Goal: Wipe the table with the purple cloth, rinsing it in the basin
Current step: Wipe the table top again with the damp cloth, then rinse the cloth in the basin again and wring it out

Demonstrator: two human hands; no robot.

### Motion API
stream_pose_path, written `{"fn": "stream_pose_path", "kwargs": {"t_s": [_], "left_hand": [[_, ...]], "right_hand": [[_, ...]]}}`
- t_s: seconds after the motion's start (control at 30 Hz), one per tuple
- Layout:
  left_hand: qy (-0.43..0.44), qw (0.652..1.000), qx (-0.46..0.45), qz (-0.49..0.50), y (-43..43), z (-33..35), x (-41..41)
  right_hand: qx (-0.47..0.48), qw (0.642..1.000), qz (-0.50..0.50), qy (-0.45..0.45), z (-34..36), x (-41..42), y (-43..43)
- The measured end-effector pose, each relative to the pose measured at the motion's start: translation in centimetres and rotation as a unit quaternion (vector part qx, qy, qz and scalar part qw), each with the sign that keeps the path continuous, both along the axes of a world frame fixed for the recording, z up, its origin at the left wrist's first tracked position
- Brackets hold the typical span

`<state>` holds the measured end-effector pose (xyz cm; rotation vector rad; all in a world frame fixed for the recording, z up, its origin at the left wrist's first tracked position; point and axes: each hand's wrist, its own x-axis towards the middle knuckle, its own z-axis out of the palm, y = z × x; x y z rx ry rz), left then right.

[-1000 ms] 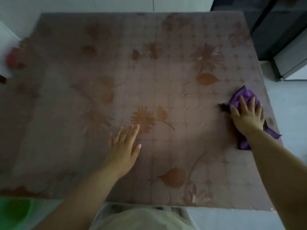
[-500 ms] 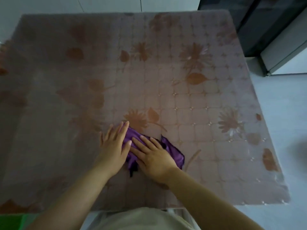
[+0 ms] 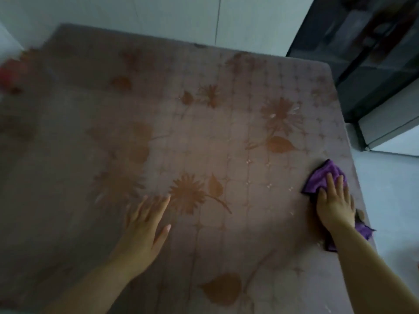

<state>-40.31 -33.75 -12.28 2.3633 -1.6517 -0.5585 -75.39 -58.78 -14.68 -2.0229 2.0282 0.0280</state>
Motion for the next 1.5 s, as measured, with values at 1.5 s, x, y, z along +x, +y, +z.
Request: {"fn": "stream_pose_path", "kwargs": {"t_s": [1.5], "left_hand": [[0.053,0.873,-0.036,0.483,64.0,-1.4,35.4]], "right_hand": [[-0.024,0.917,0.373,-0.142,-0.3,65.4,50.6]]}}
